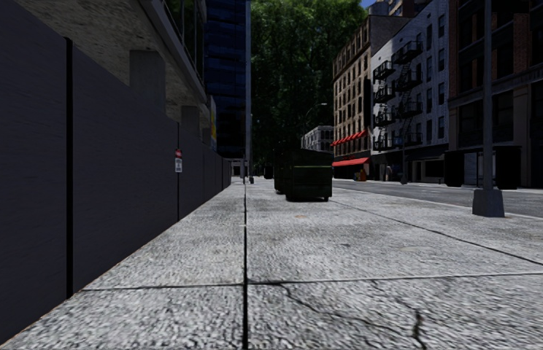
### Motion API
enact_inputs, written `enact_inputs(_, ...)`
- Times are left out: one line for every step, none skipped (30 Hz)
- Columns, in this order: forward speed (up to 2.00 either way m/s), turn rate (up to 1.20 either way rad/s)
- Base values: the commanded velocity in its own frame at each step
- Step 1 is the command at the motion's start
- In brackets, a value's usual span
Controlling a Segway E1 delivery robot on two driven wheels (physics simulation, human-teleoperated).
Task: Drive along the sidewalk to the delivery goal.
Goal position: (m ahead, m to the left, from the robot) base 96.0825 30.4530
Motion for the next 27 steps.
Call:
enact_inputs(2.00,0.00)
enact_inputs(2.00,0.00)
enact_inputs(2.00,0.00)
enact_inputs(2.00,0.00)
enact_inputs(2.00,0.00)
enact_inputs(2.00,0.00)
enact_inputs(2.00,0.00)
enact_inputs(2.00,0.00)
enact_inputs(2.00,0.00)
enact_inputs(2.00,0.00)
enact_inputs(2.00,0.00)
enact_inputs(2.00,0.00)
enact_inputs(2.00,0.00)
enact_inputs(2.00,0.00)
enact_inputs(2.00,0.00)
enact_inputs(2.00,0.00)
enact_inputs(2.00,0.00)
enact_inputs(2.00,0.00)
enact_inputs(2.00,0.00)
enact_inputs(2.00,0.00)
enact_inputs(2.00,0.00)
enact_inputs(2.00,0.00)
enact_inputs(2.00,0.00)
enact_inputs(2.00,0.00)
enact_inputs(2.00,0.00)
enact_inputs(2.00,0.00)
enact_inputs(2.00,0.00)
